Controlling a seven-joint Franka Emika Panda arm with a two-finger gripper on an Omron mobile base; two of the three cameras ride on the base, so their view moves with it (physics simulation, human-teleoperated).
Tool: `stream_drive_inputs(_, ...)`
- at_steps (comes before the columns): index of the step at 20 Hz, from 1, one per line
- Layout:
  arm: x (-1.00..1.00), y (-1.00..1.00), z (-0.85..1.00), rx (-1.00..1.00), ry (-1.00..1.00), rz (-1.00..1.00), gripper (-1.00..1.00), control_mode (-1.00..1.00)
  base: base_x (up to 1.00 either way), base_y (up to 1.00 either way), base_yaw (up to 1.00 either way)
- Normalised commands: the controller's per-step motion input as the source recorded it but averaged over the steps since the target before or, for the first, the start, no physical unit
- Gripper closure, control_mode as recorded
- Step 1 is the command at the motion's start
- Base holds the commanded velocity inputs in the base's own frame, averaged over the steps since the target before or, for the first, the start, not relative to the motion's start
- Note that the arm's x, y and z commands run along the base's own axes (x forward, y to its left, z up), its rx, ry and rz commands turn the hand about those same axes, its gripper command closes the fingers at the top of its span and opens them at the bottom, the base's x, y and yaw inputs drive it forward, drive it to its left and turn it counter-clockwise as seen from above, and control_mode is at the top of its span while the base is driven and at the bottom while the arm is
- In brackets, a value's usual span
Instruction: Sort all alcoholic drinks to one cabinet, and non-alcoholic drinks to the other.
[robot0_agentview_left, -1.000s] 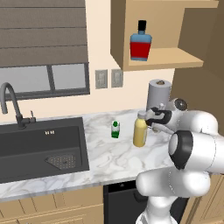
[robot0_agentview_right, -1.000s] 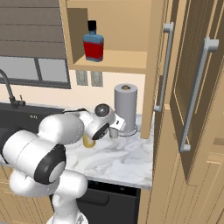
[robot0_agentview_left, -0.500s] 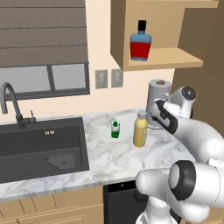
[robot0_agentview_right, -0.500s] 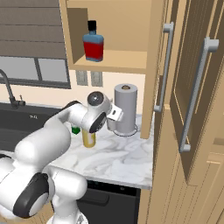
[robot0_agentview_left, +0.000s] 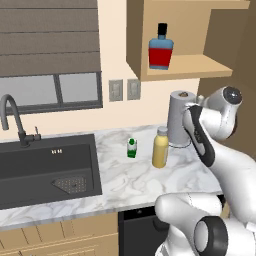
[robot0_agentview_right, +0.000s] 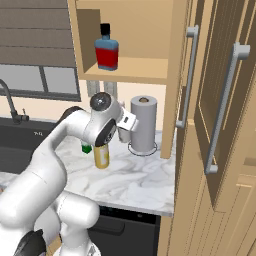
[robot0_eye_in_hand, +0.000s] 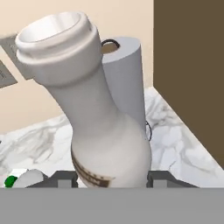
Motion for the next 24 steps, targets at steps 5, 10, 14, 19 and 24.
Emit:
stream_drive_inputs(5,-0.45,0.08,0.60,-0.16,-0.20,0.03,1.00,-1.00,0.00,0.00,0.00)
stream_drive_inputs(10,-0.25,0.10,0.69,-0.24,-0.22,0.04,1.00,-1.00,0.00,0.00,0.00)
stream_drive_inputs(14,-0.11,0.02,0.94,-0.07,-0.06,0.00,1.00,-1.00,0.00,0.00,0.00)
stream_drive_inputs(19,-0.11,0.00,1.00,0.00,0.00,0.00,1.00,-1.00,0.00,0.00,0.00)
stream_drive_inputs(24,-0.01,0.00,0.64,0.03,0.00,0.00,1.00,-1.00,0.00,0.00,0.00)
